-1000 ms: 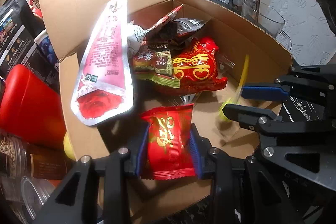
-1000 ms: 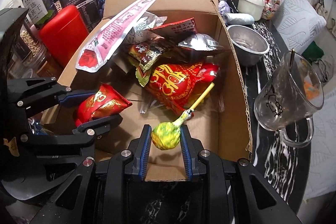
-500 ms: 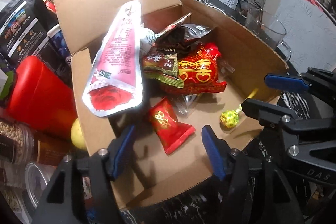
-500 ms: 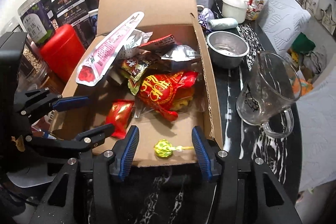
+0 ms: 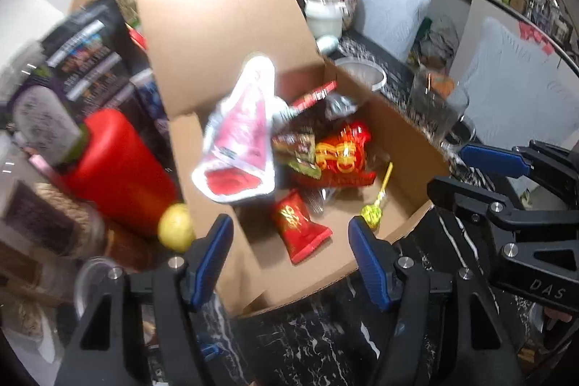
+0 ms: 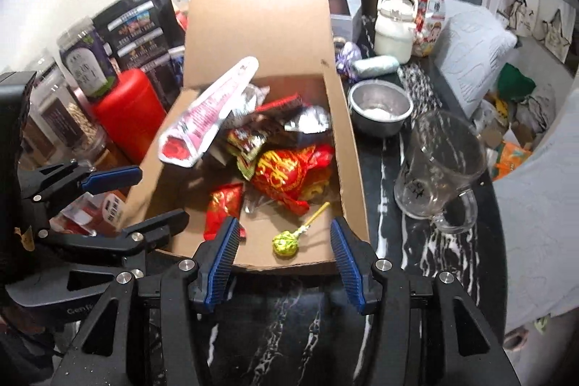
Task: Organize snacks
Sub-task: 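Withdraw both open tools from the box back over the table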
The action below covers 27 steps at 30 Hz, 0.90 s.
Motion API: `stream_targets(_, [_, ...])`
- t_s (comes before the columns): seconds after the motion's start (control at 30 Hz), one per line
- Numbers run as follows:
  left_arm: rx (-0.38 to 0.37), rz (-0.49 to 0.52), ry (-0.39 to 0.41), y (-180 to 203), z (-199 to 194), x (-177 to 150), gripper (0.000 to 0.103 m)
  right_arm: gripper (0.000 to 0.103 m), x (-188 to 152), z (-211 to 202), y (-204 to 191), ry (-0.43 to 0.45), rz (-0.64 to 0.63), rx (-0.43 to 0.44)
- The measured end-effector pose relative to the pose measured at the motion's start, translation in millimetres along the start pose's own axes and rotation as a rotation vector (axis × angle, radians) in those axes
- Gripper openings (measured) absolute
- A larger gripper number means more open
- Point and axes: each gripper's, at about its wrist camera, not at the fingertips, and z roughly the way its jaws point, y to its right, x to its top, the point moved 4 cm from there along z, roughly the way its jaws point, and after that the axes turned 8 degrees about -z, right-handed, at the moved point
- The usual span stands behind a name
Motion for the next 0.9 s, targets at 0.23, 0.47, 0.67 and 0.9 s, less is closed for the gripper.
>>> stream_targets(0.23, [0.029, 0.0, 0.146, -3.1, -64.2, 6.2, 0.065, 0.053, 8.9, -53.3, -12.7, 0.122, -0.023, -0.046])
stream_targets(0.47, [0.057, 0.007, 0.301, -2.5, -127.7, 2.6, 0.065, 0.06, 9.9, -108.3, -29.6, 0.252, -0.055, -0.108])
stream_targets(0.67, [0.06, -0.003, 0.391, -4.7, -166.9, -8.2, 0.086, 0.067, 2.2, -152.4, -43.7, 0.351, -0.061, -0.165])
stream_targets(0.9, [0.057, -0.025, 0.469, -9.4, -197.1, -26.2, 0.097, 0.073, -13.4, -182.4, -59.2, 0.401, -0.062, -0.204])
